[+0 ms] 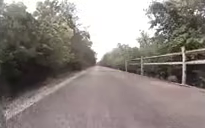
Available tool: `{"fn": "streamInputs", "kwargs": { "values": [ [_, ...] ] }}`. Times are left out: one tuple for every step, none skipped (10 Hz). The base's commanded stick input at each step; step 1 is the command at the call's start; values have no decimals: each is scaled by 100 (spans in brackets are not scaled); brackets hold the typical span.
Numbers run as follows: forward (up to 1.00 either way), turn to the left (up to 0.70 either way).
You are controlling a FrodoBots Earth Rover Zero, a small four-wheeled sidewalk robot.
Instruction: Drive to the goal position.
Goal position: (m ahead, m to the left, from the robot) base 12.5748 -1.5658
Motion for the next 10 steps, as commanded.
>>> {"fn": "streamInputs", "kwargs": {
  "values": [
    [70,0],
    [70,0],
    [70,0],
    [70,0],
    [70,0],
    [70,0],
    [70,0],
    [70,0],
    [70,0],
    [70,0]
  ]
}}
